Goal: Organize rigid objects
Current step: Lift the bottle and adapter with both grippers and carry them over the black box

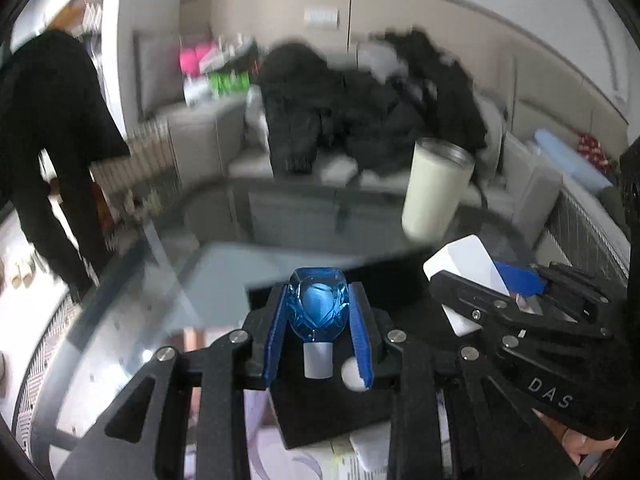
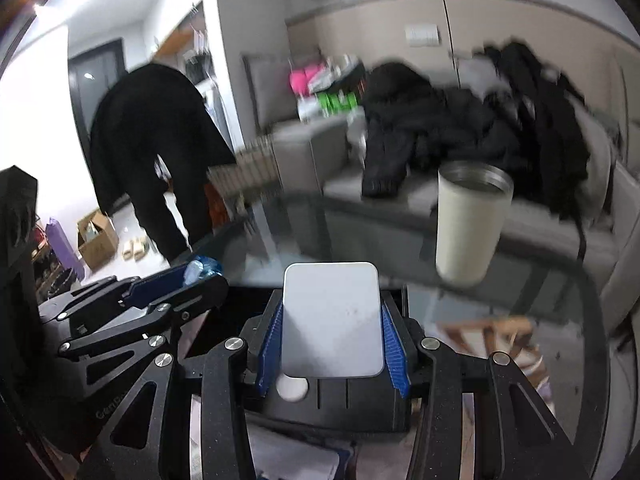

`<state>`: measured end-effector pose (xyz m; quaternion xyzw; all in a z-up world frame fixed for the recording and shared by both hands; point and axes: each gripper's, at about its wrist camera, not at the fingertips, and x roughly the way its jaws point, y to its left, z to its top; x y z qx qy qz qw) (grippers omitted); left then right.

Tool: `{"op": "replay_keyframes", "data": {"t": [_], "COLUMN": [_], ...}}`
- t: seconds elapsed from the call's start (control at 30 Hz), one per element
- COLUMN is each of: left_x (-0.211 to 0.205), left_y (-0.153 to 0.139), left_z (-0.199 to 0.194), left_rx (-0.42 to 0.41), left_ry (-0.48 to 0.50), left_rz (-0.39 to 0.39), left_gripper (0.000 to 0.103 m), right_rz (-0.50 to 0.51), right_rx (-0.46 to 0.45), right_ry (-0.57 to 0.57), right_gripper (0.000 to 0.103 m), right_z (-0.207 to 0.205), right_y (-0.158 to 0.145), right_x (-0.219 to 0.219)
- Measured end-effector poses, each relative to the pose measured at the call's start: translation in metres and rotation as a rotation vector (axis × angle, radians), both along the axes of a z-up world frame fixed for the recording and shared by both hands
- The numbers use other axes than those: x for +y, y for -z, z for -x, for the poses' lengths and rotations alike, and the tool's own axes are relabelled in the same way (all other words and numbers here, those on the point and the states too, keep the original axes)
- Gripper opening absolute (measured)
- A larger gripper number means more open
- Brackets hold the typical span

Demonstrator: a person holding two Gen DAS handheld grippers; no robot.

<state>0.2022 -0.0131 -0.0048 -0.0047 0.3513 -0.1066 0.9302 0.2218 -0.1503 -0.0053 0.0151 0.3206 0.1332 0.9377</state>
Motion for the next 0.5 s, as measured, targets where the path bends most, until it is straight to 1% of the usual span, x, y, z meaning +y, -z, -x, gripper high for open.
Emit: {"op": "replay_keyframes", "data": {"t": [0.07, 0.13, 0.23, 0.33, 0.4, 0.5], "left_x": [-0.002, -0.006, -0.010, -0.014, -0.015, -0.016], "left_y": [0.009, 0.013, 0.022, 0.032, 0.034, 0.034], "left_z": [-0.005, -0.007, -0.011, -0.012, -0.012, -0.012], "left_rx": [0.062, 0.090, 0.161, 0.210, 0.208, 0.205], "left_ry": [0.000, 0.000, 0.013, 0.018, 0.022, 0.021], "left_rz": [0.006, -0.017, -0.024, -0.038, -0.045, -0.051], "left_gripper": [0.028, 0.028, 0.028, 0.028, 0.028, 0.028], "right_rz": [0.011, 0.016, 0.042, 0.077, 0.103, 0.110], "right_rx": [0.076, 0.139, 0.203, 0.222, 0.232, 0.242], "right_ry": [0.006, 0.010, -0.007, -0.018, -0.027, -0.039], "right_gripper": [0.045, 0.045, 0.044, 0.044, 0.044, 0.044], "right_z": [-0.009, -0.014, -0.021, -0.021, -0.021, -0.021], "right_y": [0.012, 0.023, 0.034, 0.038, 0.040, 0.041], "right_x": [-0.001, -0.004, -0.002, 0.003, 0.006, 0.008]}}
